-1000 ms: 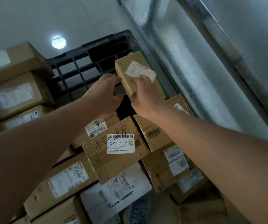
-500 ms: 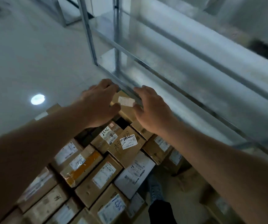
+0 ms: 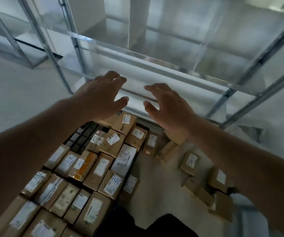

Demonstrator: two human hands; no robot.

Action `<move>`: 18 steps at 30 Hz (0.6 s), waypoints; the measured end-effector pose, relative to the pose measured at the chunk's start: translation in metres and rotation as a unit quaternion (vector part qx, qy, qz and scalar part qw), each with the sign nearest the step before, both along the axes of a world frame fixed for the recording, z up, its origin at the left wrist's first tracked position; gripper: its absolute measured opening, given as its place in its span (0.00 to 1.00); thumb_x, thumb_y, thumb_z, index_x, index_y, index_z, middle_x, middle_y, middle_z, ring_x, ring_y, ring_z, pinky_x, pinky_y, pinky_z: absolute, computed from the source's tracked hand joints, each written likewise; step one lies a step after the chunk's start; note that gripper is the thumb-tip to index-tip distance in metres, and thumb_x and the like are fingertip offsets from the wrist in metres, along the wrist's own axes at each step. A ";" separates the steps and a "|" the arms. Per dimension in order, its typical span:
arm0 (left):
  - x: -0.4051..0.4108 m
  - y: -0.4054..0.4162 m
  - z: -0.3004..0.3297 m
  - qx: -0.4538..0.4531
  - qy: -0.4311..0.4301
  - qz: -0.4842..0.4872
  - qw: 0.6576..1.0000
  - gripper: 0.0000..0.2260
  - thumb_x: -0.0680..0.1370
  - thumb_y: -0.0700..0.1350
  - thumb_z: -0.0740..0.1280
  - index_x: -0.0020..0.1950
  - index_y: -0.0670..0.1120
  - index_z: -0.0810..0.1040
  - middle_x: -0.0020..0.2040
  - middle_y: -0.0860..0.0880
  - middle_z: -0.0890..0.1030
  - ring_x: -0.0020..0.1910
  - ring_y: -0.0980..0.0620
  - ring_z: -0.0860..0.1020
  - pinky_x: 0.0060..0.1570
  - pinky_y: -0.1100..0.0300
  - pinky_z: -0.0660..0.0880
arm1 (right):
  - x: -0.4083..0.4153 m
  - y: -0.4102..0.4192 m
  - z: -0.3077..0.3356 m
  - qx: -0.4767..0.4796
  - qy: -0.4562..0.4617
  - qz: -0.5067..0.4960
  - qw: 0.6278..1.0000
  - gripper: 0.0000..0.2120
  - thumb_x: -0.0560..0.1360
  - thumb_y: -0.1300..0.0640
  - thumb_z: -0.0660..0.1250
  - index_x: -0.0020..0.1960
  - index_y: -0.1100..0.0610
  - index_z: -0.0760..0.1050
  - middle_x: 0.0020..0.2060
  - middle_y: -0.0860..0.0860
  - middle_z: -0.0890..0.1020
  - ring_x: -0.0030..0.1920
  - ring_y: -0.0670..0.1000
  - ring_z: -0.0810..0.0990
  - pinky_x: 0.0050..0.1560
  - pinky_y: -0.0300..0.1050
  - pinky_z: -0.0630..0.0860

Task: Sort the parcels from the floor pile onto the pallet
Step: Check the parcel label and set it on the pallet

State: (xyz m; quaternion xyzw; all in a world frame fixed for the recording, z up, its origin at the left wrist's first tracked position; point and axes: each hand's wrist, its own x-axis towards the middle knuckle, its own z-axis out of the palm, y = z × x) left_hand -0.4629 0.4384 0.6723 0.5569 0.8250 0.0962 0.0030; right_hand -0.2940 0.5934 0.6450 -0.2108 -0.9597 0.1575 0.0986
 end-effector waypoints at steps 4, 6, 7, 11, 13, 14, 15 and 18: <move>0.080 0.025 0.024 0.004 0.041 -0.059 0.997 0.30 0.81 0.60 0.64 0.79 0.48 0.64 0.78 0.44 0.67 0.71 0.40 0.73 0.65 0.40 0.75 | 0.089 0.009 0.025 0.019 -0.001 -0.046 0.999 0.30 0.83 0.41 0.64 0.81 0.48 0.63 0.79 0.52 0.67 0.75 0.57 0.70 0.70 0.57 0.73; 0.124 0.040 0.032 0.006 0.056 -0.087 0.995 0.30 0.81 0.61 0.62 0.79 0.48 0.64 0.78 0.43 0.68 0.72 0.40 0.73 0.66 0.40 0.73 | 0.140 0.014 0.033 0.020 0.003 -0.082 0.996 0.30 0.83 0.39 0.63 0.81 0.47 0.62 0.80 0.52 0.65 0.77 0.58 0.68 0.70 0.56 0.70; 0.147 0.047 0.036 0.004 0.063 -0.097 0.993 0.30 0.81 0.62 0.61 0.79 0.48 0.64 0.78 0.43 0.68 0.73 0.40 0.72 0.68 0.40 0.72 | 0.166 0.016 0.037 0.022 -0.002 -0.101 0.995 0.31 0.83 0.37 0.62 0.82 0.46 0.61 0.81 0.52 0.64 0.77 0.58 0.68 0.71 0.57 0.69; 0.244 0.069 0.049 -0.007 0.072 -0.151 0.986 0.34 0.79 0.65 0.52 0.79 0.47 0.64 0.79 0.42 0.67 0.76 0.40 0.68 0.74 0.40 0.65 | 0.276 0.024 0.049 0.016 -0.041 -0.160 0.986 0.32 0.82 0.34 0.58 0.83 0.44 0.59 0.82 0.52 0.61 0.79 0.59 0.64 0.74 0.60 0.66; 0.286 0.077 0.053 -0.018 0.074 -0.179 0.981 0.35 0.78 0.66 0.50 0.80 0.48 0.63 0.80 0.43 0.66 0.77 0.41 0.67 0.74 0.42 0.63 | 0.324 0.023 0.053 0.009 -0.043 -0.184 0.982 0.32 0.82 0.33 0.57 0.82 0.44 0.59 0.83 0.51 0.61 0.80 0.59 0.63 0.75 0.61 0.66; 0.304 0.082 0.054 -0.023 0.078 -0.191 0.978 0.35 0.78 0.66 0.50 0.80 0.48 0.62 0.80 0.43 0.66 0.77 0.41 0.67 0.74 0.43 0.64 | 0.345 0.022 0.055 0.006 -0.043 -0.195 0.980 0.32 0.82 0.33 0.57 0.82 0.43 0.59 0.83 0.51 0.61 0.80 0.59 0.63 0.75 0.61 0.66; 0.320 0.087 0.054 -0.027 0.080 -0.200 0.976 0.35 0.78 0.66 0.51 0.80 0.48 0.62 0.80 0.43 0.65 0.77 0.41 0.67 0.74 0.43 0.64 | 0.364 0.022 0.056 0.001 -0.042 -0.204 0.978 0.31 0.82 0.33 0.57 0.82 0.43 0.59 0.82 0.51 0.61 0.80 0.59 0.64 0.75 0.61 0.66; 0.356 0.107 0.053 -0.026 0.075 -0.226 0.971 0.33 0.80 0.65 0.54 0.80 0.49 0.62 0.80 0.43 0.65 0.76 0.41 0.68 0.72 0.43 0.67 | 0.408 0.026 0.055 -0.013 -0.049 -0.234 0.971 0.31 0.82 0.33 0.57 0.82 0.44 0.60 0.82 0.50 0.61 0.80 0.59 0.63 0.74 0.62 0.67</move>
